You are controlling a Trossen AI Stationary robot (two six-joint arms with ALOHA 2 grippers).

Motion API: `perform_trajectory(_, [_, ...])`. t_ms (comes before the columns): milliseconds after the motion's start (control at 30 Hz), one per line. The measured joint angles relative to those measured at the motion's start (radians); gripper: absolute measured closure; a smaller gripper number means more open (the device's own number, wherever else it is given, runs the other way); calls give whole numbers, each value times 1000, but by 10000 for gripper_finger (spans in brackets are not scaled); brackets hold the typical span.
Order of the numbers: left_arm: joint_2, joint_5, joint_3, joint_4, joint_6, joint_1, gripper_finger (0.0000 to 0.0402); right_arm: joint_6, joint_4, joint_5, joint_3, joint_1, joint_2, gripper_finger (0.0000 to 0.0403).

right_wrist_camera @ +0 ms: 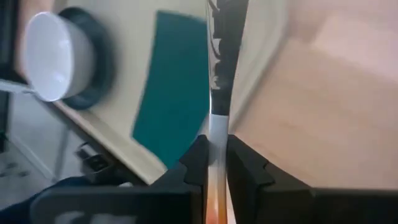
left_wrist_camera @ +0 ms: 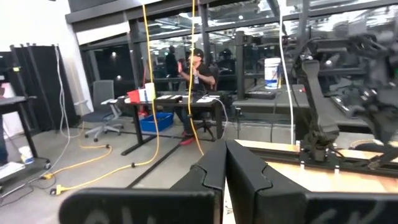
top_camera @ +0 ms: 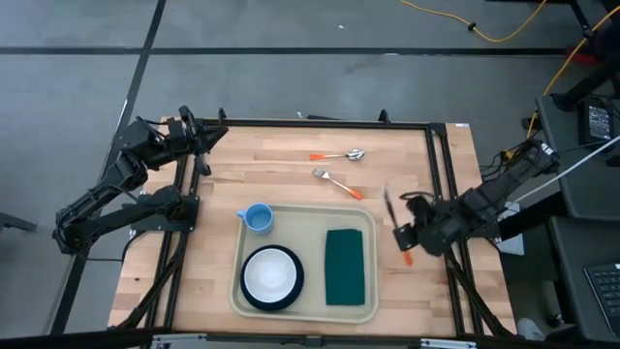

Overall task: Set up tray
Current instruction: Put the orange knife on top of the green napkin on the gray tray

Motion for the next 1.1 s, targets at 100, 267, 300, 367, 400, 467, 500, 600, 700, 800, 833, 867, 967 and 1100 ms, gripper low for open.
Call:
perform_trajectory(100, [0,-2,0,0,-8,0,398,4,196,-3,-89,0,13,362])
perform_trajectory(267, [2,-2,0,-1,-27,0,398,24,378,-4,-132,-13,102,362])
perform_trajectory(300, [2,-2,0,-1,-27,0,398,24,393,-4,-132,-14,124,362])
perform_trajectory(367, [2,-2,0,0,-27,0,398,33,418,-6,-132,-14,165,362])
perform_trajectory(400, [2,-2,0,-1,-26,0,398,52,433,-10,-131,-14,187,362])
perform_trajectory(467, [2,-2,0,-1,-26,0,398,85,459,-13,-131,-13,231,362])
perform_trajectory(500, [2,-2,0,-3,-26,0,398,104,480,-12,-132,-13,252,362])
perform_trajectory(600, [2,-2,0,-9,-25,0,398,134,548,-6,-131,-13,310,362])
perform_trajectory(700, [2,-2,0,-9,-25,0,398,173,596,-5,-131,-14,360,362])
perform_trajectory(800, [2,-2,0,-8,-25,0,398,213,632,-4,-131,-13,405,362])
perform_trajectory(833, [2,-2,0,-8,-25,0,398,223,645,-3,-131,-13,417,362])
perform_trajectory(867, [2,-1,0,-8,-25,0,398,235,655,-3,-131,-14,427,362])
perform_trajectory(967, [2,-1,0,-9,-25,0,398,249,675,-3,-131,-13,457,362])
perform_trajectory(1100, [2,-1,0,-14,-24,0,398,267,676,-7,-131,-13,483,362])
